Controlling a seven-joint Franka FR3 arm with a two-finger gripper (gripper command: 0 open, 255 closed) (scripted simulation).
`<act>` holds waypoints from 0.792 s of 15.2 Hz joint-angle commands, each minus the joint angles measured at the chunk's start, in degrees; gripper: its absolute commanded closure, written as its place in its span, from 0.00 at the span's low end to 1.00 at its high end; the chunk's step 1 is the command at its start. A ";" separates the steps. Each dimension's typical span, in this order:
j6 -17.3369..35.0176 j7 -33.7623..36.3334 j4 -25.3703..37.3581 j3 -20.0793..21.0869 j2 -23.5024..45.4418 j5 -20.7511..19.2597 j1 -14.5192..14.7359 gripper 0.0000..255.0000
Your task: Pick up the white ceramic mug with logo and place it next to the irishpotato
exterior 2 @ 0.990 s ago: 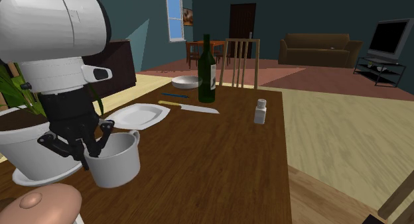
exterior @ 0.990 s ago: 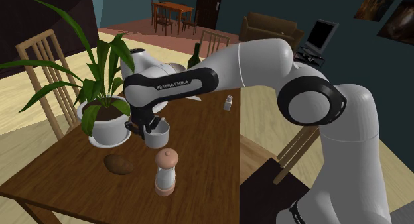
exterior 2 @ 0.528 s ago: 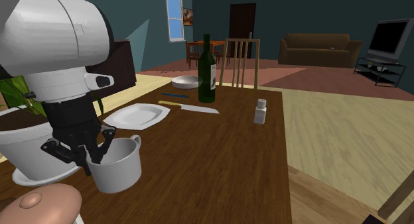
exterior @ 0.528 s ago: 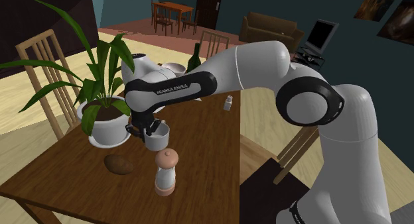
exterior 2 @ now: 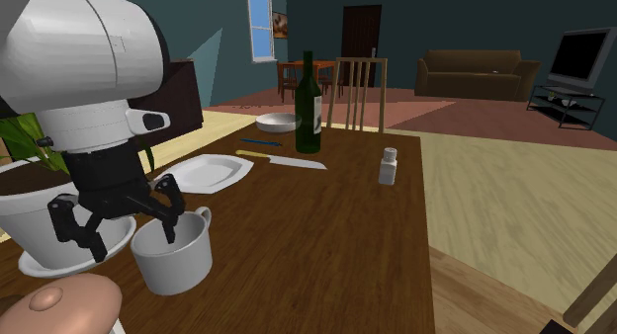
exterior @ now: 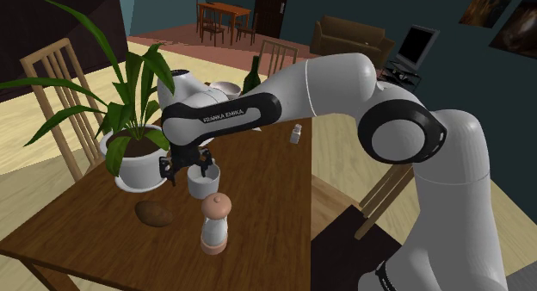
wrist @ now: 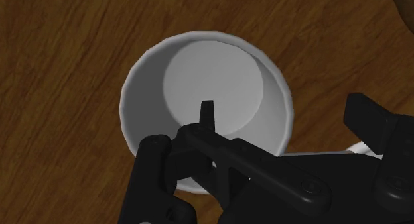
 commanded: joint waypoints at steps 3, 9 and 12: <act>-5.13 -0.14 3.90 0.10 -1.24 0.18 0.01 0.00; -6.53 -0.17 5.10 0.12 -1.44 0.22 0.03 0.00; -6.53 -0.17 5.10 0.13 -1.44 0.21 0.03 0.00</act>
